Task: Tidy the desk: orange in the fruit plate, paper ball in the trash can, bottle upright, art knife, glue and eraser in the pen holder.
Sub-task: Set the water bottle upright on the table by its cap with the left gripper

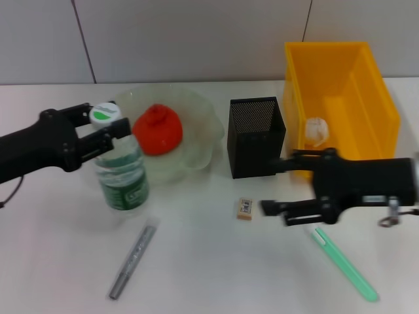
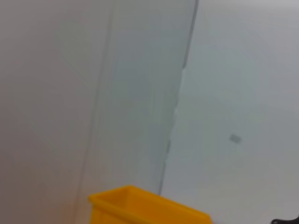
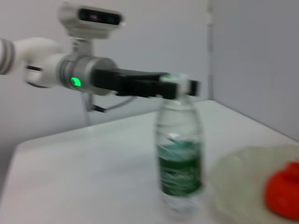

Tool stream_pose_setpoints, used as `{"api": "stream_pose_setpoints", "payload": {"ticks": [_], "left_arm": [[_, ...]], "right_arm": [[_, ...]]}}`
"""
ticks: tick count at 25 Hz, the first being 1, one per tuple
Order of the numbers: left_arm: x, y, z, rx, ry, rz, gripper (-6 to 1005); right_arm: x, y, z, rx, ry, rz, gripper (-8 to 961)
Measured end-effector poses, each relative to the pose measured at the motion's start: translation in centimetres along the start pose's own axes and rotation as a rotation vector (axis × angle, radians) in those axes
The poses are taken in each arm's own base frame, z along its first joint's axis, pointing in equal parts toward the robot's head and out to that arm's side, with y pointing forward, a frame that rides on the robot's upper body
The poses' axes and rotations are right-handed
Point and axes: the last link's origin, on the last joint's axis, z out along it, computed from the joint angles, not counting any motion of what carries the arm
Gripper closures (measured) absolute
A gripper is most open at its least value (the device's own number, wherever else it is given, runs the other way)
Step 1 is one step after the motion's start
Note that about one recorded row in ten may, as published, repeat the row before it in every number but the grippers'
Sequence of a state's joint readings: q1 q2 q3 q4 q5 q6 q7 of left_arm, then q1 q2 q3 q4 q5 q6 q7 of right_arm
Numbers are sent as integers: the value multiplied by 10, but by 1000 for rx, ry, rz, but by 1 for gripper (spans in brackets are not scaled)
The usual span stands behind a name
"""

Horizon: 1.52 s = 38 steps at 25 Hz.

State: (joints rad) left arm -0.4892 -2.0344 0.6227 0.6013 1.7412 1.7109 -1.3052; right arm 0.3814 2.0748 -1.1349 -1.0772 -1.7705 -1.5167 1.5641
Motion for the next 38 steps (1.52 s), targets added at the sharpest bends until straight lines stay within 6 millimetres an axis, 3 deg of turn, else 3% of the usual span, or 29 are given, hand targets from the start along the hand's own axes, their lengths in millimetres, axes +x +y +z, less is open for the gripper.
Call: {"api": "stream_pose_setpoints", "payload": {"ticks": [1,6,14,20,38], "left_arm": [[7,-11,-16,66,-13,6,536],[9,-14,-21,85,-24,6,537],[12,-27,-36,188,-46,15,537],[4,-38,-58,323,-48,1,536],[-3,-48,-49,422,-27,-23,537]], "right_arm": [[8,-2,-15,45,1,25,145],[27,-4,-44,115,-13,96,145],[40,2,-47,111,-13,126,145],[40,4,-46,99,-15,132,145],[41,4,-37,73,-18,143,146]]}}
